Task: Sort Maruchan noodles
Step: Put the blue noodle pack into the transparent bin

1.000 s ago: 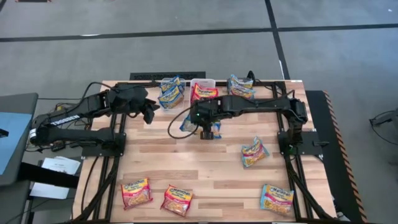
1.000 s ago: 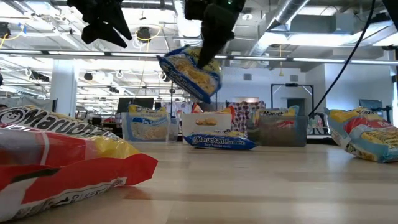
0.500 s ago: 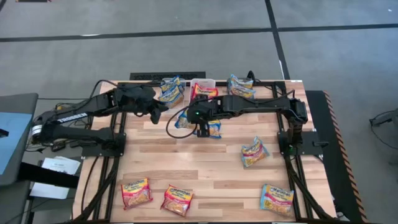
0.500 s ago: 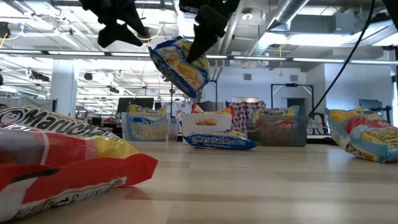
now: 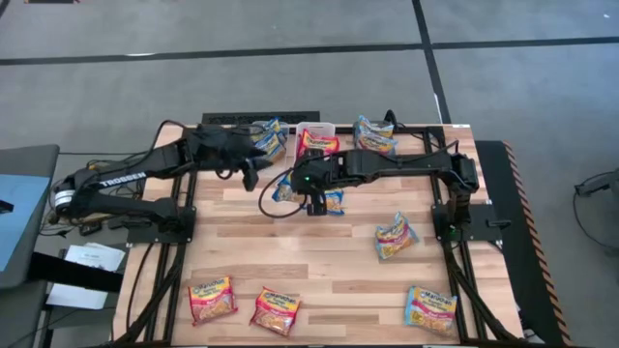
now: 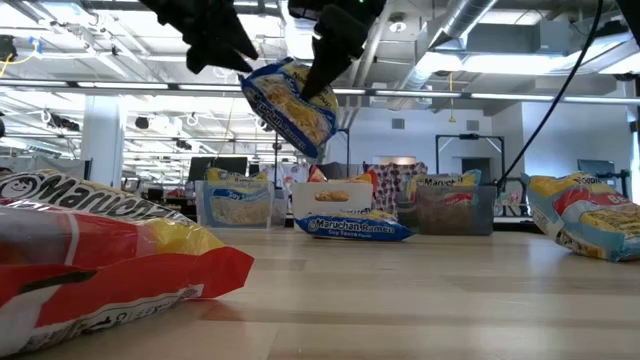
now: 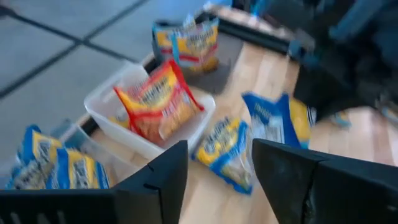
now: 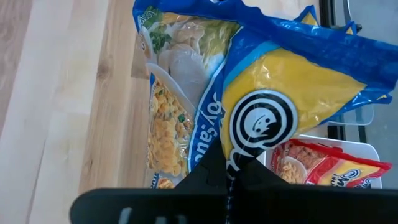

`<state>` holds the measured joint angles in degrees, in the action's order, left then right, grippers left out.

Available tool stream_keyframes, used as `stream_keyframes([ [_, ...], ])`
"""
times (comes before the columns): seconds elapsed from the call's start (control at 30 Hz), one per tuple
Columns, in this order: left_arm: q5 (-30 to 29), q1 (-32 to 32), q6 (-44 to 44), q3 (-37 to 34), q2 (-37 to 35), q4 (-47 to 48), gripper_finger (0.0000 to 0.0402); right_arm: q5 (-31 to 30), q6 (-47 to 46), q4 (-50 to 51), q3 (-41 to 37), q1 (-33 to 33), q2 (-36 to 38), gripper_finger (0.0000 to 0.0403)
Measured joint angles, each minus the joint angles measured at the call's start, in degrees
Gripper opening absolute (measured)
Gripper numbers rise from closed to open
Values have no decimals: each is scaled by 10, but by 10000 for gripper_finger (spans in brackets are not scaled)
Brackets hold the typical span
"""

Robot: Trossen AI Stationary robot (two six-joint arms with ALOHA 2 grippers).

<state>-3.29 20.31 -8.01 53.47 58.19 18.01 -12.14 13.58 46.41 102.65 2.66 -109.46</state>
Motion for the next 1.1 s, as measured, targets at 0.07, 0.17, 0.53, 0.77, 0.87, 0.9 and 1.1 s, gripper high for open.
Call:
stream_keyframes([
  [0.07,0,11,-2,0,0,-26,185,0,0,0,0,0,0,6],
  [0.17,16,27,-35,0,0,-54,202,0,0,0,0,1,0,6],
  [0.53,152,36,-103,0,23,-57,208,0,31,1,0,5,0,6],
  [0.77,156,25,-103,0,67,-55,208,0,43,23,0,2,0,6],
  [0.87,165,21,-103,0,78,-60,208,1,44,34,1,0,-3,6],
  [0.9,172,21,-103,0,82,-60,208,1,45,37,1,0,-4,6],
  [1.1,208,14,-120,0,104,-71,208,2,45,45,0,-4,-4,6],
])
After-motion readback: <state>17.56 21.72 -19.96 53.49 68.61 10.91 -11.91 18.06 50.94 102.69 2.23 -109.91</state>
